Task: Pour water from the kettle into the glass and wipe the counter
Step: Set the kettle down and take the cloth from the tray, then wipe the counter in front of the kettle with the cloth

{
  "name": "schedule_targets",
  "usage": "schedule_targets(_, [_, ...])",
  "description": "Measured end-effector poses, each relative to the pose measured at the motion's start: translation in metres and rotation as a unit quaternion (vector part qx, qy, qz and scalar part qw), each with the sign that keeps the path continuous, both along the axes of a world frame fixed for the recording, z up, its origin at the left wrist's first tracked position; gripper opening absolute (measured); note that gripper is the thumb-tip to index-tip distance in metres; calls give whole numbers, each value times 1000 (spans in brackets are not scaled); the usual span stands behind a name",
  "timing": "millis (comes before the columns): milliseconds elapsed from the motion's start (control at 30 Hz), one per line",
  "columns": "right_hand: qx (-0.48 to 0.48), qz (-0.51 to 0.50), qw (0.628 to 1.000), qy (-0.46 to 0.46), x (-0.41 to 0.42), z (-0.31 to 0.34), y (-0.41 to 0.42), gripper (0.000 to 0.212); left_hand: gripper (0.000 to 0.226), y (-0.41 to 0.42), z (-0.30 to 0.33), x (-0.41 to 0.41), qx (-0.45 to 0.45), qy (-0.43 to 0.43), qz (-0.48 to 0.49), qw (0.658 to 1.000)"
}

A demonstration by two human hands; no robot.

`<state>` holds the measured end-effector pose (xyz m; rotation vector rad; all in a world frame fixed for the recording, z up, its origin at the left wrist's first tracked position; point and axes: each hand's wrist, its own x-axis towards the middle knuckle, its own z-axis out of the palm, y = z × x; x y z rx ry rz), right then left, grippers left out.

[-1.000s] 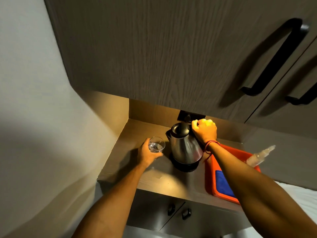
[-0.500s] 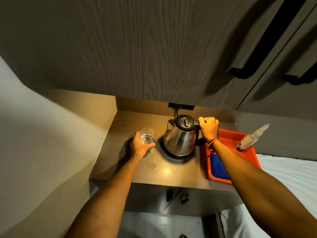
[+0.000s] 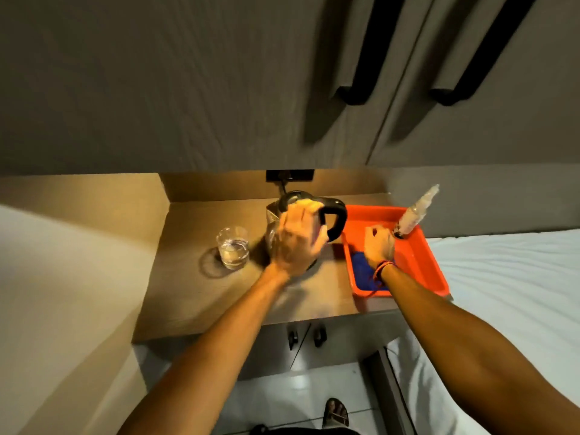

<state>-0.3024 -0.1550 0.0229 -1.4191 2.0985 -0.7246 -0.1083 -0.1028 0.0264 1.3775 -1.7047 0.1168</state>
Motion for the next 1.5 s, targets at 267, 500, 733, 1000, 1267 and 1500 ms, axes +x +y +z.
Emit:
schedule_targets(267, [141,-8,990,-2,-62,-14,11,38,34,-3,-49,-104,262,-247,-127,924])
schedule_targets(500, [155,35,982,-102,-74,-26,9,9,40,-16,-61,-132,314,-287,-161,891])
schedule_targets(733, [124,21,976,-176,-68,-27,5,31,28,-14,-61,-116,303,-158,-162,926])
schedule_targets(1000, [-64,36,921,-383,-50,-8,16,14,38,8,-59,-82,325,231,-148,905])
schedule_targets(1267, [-32,139,946,-290,50,-37,66,14,21,57,-74,-3,277,313,54,907])
schedule_targets(1500, [-49,290,955,-46,136,-71,119,31,23,118,-92,77,357,202,241,880])
